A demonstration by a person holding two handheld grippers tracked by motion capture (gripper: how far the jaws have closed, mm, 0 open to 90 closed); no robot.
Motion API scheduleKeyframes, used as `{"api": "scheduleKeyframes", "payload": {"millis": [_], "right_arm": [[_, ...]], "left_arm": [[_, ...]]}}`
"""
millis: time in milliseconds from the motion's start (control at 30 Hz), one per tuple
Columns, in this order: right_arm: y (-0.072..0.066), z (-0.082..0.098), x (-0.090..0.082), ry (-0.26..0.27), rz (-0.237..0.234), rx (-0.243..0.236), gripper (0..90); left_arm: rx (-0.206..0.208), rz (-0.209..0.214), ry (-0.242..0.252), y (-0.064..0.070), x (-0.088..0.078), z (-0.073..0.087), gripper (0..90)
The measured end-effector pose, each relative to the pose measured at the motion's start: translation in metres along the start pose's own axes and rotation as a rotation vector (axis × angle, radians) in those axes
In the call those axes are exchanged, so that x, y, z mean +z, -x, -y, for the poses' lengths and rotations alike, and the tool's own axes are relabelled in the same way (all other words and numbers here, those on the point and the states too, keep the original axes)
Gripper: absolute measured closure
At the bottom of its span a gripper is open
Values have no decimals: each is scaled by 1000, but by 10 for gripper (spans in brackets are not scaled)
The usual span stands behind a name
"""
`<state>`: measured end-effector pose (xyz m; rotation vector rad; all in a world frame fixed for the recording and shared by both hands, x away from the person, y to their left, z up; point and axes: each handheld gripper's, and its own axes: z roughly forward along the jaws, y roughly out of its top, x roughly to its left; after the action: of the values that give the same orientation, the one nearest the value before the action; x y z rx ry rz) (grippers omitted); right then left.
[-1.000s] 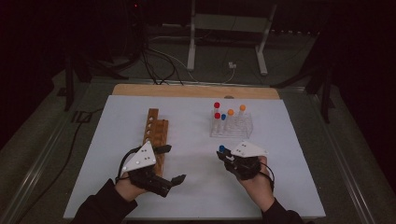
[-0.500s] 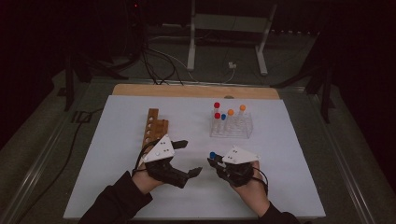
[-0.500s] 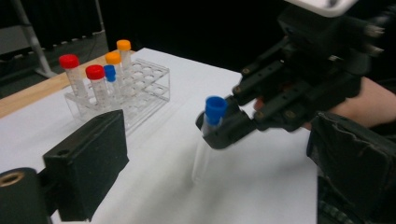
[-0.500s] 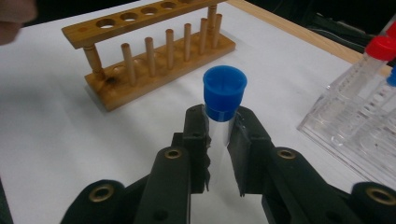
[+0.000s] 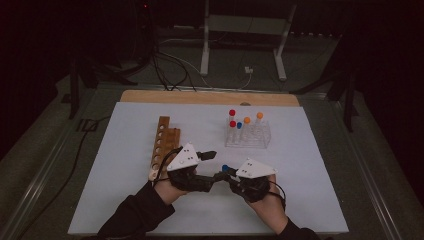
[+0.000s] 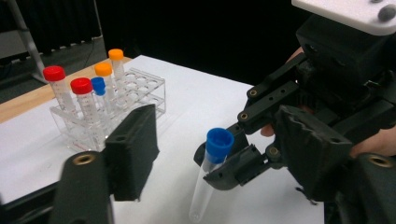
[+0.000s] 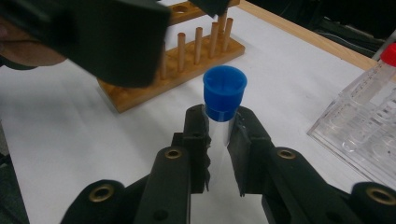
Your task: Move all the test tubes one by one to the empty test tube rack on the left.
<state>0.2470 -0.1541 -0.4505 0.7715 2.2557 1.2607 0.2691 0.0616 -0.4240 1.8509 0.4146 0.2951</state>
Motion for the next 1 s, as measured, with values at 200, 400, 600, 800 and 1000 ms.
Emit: {"api": "scheduleKeyframes", "payload": {"millis": [200, 400, 600, 800, 1000], "right_arm": [[0, 0, 0, -2, 1, -1, 771], [0, 0, 0, -1, 2, -3, 771], [0, 0, 0, -2, 2, -5, 771], [1, 0, 0, -6, 6, 4, 771], [3, 1, 0, 11, -5, 20, 769]], "left_arm": [[16, -4, -33, 1, 8, 1, 491], [9, 0, -62, 1, 15, 5, 595], [34, -4, -74, 2, 19, 6, 701], [62, -13, -90, 4, 21, 4, 764], [54, -15, -81, 3, 20, 2, 777]]}}
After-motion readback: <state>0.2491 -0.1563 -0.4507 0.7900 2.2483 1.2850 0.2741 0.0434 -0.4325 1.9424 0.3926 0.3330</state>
